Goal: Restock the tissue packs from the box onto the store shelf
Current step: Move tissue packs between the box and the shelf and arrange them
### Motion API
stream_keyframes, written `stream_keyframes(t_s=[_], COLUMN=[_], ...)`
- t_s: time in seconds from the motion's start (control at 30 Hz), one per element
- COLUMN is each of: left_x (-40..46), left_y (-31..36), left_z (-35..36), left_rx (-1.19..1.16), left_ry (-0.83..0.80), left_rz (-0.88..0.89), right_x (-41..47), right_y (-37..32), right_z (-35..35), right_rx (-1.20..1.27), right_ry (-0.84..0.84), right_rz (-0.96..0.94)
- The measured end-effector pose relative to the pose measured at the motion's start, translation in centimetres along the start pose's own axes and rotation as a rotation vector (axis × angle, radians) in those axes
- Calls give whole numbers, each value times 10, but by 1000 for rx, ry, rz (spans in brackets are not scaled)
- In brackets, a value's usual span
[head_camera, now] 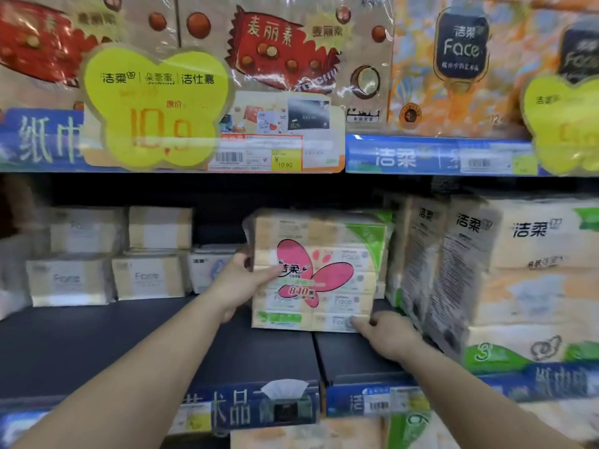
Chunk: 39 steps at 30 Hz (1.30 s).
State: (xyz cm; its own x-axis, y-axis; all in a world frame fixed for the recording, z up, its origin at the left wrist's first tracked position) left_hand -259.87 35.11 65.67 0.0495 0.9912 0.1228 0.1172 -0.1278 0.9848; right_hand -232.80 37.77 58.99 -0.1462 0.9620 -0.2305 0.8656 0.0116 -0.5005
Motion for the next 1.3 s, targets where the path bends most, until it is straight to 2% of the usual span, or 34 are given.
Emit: stream_keyframes(t_s=[0.1,0.2,0.3,0.5,0.83,1.03,1.13,1.2,1.3], left_x=[6,16,25,40,37,3,-31,-54,-87], left_y=[-15,-22,-22,-23,-28,-27,-19,-13,-7], left_z=[18,24,36,60,59,46,60,84,146], left_rx=[246,404,431,417,358,390,458,516,655], left_ry=[-133,-49,12,63,-172,84,149,123,-17], left_rz=[-127,-118,-79,-93,-102,-86,-60,-28,6], right_x=[2,-4,-4,10,2,-34,-62,-82,-135], right_y=[5,3,-3,-3,0,0,1,15,46], right_z=[-7,-25,-31,-25,-29,-28,-22,-19,-24], right_rx=[251,549,677,635,503,419,411,407,356], right_ry=[131,331,449,372,231,207,182,167,189], right_rz=[-71,-162,-222,-196,-119,-117,-201,-259,-267])
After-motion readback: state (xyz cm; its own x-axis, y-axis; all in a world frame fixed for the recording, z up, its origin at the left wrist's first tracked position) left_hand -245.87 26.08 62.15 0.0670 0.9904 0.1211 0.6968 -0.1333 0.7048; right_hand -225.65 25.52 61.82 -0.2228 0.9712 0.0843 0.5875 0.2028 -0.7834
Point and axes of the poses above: each hand's wrist, its own x-axis towards the middle knuckle, its own z-axis out of the palm, y = z × x, the point moved 6 cm from there along x, towards the middle knuckle, and after that the axes turned 15 degrees about -y, right-handed, at the moved point
